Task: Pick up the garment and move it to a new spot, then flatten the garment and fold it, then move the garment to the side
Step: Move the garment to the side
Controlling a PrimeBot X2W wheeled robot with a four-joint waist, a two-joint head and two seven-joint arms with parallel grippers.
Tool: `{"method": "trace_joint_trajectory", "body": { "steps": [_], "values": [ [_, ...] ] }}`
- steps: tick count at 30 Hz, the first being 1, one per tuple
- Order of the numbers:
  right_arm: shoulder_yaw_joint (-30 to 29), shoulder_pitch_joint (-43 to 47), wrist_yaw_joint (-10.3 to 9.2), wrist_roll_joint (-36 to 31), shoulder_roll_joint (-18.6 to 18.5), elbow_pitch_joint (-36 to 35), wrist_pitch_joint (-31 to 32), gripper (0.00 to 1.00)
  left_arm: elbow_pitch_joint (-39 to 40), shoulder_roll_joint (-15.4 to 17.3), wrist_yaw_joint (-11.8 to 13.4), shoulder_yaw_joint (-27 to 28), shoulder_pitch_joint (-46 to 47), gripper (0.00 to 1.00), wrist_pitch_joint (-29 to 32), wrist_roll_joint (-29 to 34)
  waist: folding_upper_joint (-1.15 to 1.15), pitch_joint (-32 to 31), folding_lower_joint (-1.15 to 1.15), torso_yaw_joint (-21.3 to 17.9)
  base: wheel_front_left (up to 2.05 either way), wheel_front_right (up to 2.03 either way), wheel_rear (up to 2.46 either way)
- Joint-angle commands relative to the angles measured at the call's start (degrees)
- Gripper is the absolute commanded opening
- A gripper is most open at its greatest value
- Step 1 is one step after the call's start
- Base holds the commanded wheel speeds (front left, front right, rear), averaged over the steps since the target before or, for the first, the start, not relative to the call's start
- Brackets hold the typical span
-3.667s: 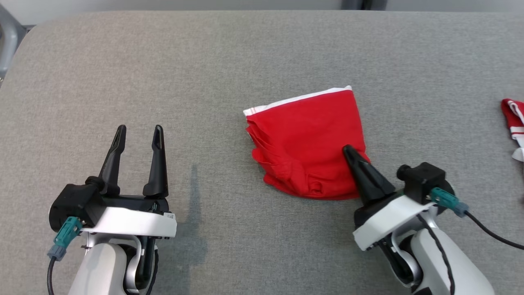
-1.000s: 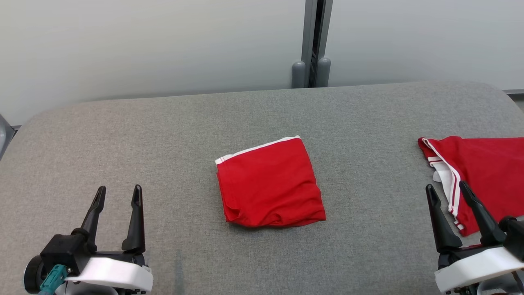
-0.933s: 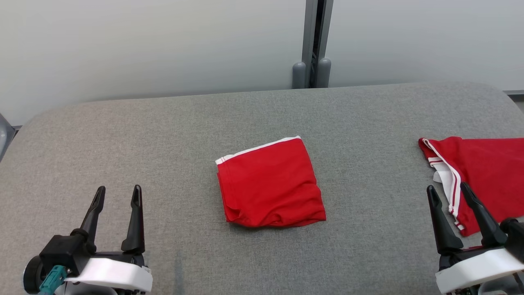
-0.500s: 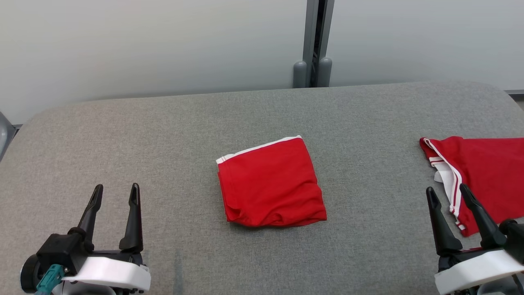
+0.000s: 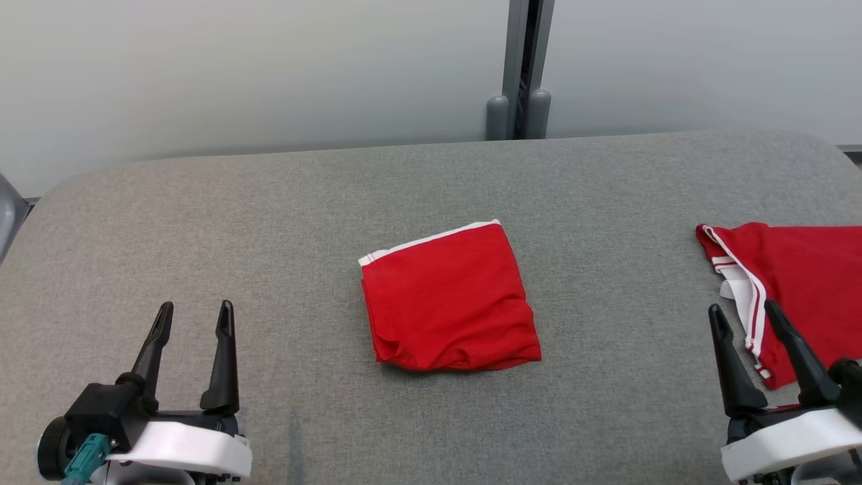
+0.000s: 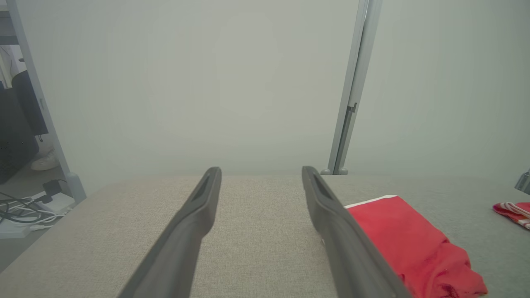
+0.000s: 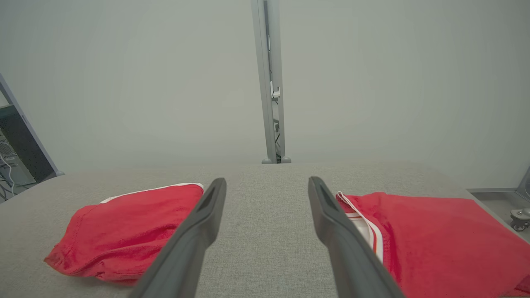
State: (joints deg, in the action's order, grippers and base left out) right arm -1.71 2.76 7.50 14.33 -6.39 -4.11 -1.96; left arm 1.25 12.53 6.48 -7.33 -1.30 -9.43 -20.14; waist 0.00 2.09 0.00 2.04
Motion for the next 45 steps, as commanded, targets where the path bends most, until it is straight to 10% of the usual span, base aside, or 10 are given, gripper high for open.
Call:
{"method": "trace_joint_trajectory", "body": {
  "steps": [1, 33, 35, 45],
  "values": [
    [-0.4, -0.6, -0.02, 0.0, -0.3, -0.1, 0.1, 1.0, 0.2, 0.4, 0.3, 0.1, 0.5, 1.0, -0.2, -0.2, 0.0, 0.1, 0.0, 0.1, 0.0, 0.0, 0.0],
    [19.8, -25.5, -0.01, 12.9, -0.5, 37.4, -4.2, 1.0, -5.3, -2.9, -3.0, -2.4, 12.2, 1.0, -5.0, -0.8, 0.0, 12.2, 0.0, 11.1, 0.0, 0.0, 0.0],
    [22.6, -26.5, -0.02, 15.6, -1.0, 39.5, -3.4, 0.0, -5.6, -2.9, -3.1, -2.2, 12.6, 1.0, -5.3, -0.7, 0.0, 12.5, 0.0, 10.8, 0.0, 0.0, 0.0],
    [29.5, -30.2, -0.02, 17.2, -3.6, 40.0, -4.7, 0.0, -4.7, -1.9, -2.7, -1.0, 12.3, 1.0, -5.5, 0.0, 0.0, 13.6, 0.0, 5.4, 0.0, 0.0, 0.0]
  ]
}}
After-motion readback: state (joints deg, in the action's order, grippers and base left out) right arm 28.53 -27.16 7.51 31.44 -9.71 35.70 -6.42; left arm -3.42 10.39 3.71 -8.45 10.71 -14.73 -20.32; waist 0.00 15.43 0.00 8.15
